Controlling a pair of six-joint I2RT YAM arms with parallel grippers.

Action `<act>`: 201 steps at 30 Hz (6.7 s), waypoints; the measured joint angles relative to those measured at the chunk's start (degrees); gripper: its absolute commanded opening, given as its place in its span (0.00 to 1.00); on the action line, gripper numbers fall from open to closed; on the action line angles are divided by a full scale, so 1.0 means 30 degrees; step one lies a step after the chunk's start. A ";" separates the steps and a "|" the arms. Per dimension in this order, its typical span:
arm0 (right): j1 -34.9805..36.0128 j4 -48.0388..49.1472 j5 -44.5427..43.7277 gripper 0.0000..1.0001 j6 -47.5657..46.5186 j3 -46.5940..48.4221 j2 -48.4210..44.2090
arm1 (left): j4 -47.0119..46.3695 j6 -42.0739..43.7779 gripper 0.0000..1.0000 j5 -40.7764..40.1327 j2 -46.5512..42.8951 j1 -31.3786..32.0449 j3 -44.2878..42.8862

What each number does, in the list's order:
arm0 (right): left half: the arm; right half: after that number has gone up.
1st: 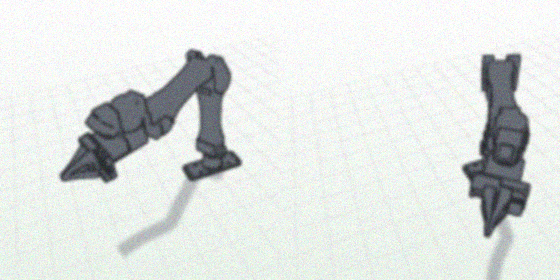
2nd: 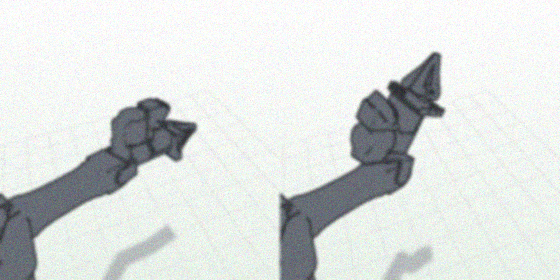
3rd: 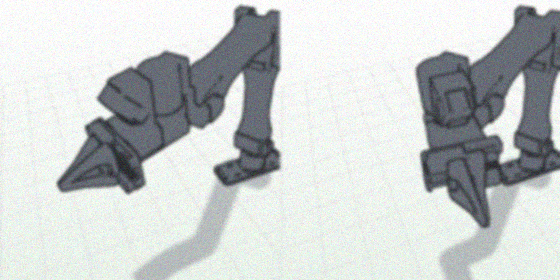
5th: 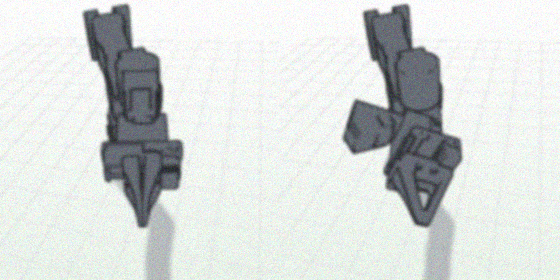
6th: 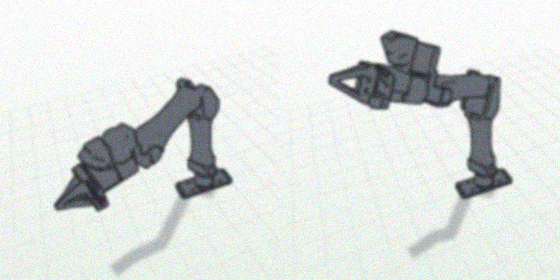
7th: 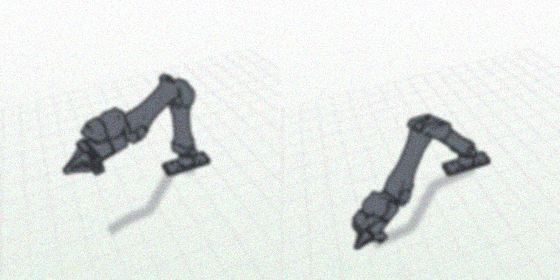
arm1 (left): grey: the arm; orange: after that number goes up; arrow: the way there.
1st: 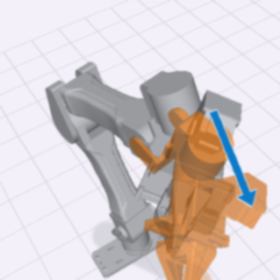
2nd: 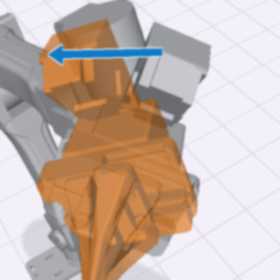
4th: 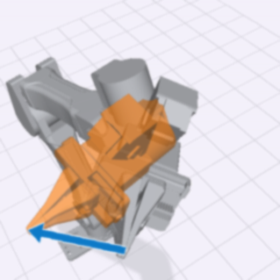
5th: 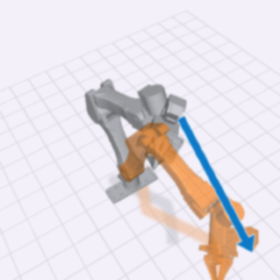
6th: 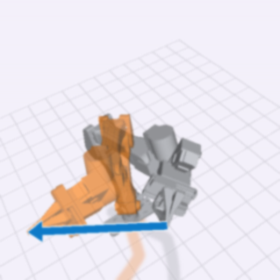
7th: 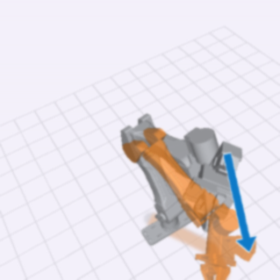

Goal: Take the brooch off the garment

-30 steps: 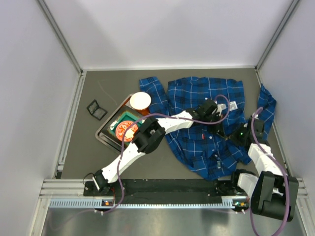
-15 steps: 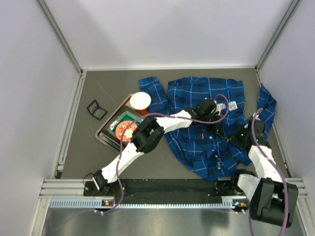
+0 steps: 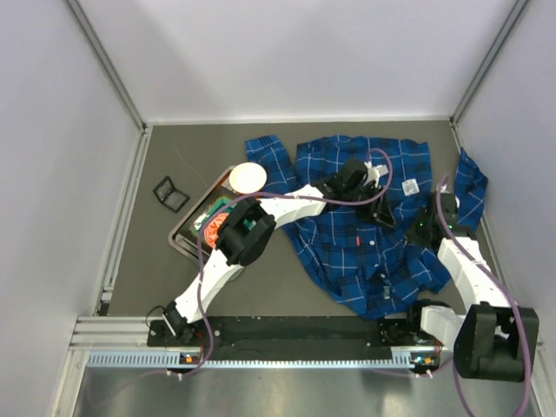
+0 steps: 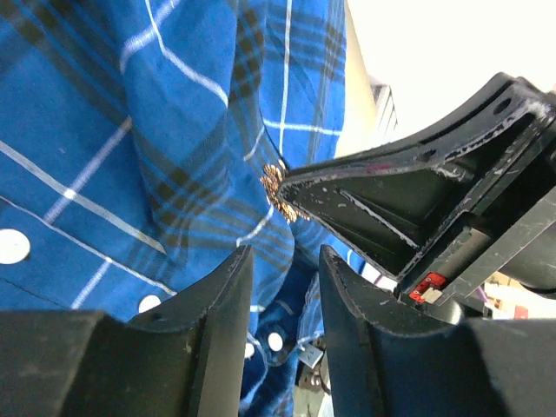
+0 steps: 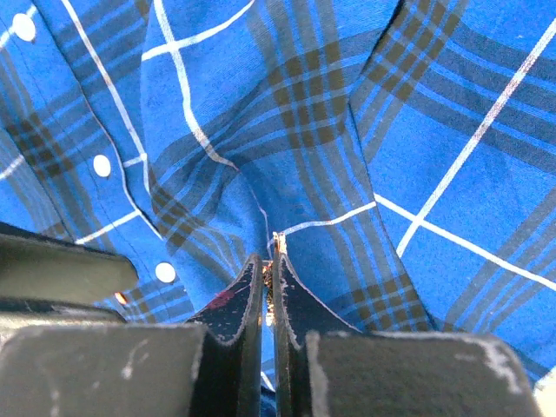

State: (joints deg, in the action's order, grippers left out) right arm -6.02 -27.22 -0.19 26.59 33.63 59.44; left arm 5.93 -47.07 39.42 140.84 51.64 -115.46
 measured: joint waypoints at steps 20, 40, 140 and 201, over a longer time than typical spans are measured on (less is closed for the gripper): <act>0.6921 -0.5187 -0.9457 0.00 0.0517 0.3745 0.4328 | -0.1974 -0.0481 0.43 0.0124 -0.1137 0.0933 0.4597; 0.5901 -1.0367 -1.1009 0.00 0.3381 0.6426 0.7104 | -0.0321 0.1508 0.52 -0.0867 -0.0568 0.0911 0.3738; 0.8779 1.8433 1.7930 0.00 1.0193 -0.2929 -0.2892 | -1.7537 -0.5384 0.36 0.1319 -2.0203 -0.2783 2.6505; 1.1125 0.8196 1.7493 0.64 0.6863 -0.2025 -0.6521 | -1.5861 -0.3672 0.00 0.2178 -1.8076 -0.2535 2.5718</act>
State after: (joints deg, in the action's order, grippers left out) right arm 27.35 -2.63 52.29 47.18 27.55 39.88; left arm -41.65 -58.08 45.95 86.61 44.03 -38.30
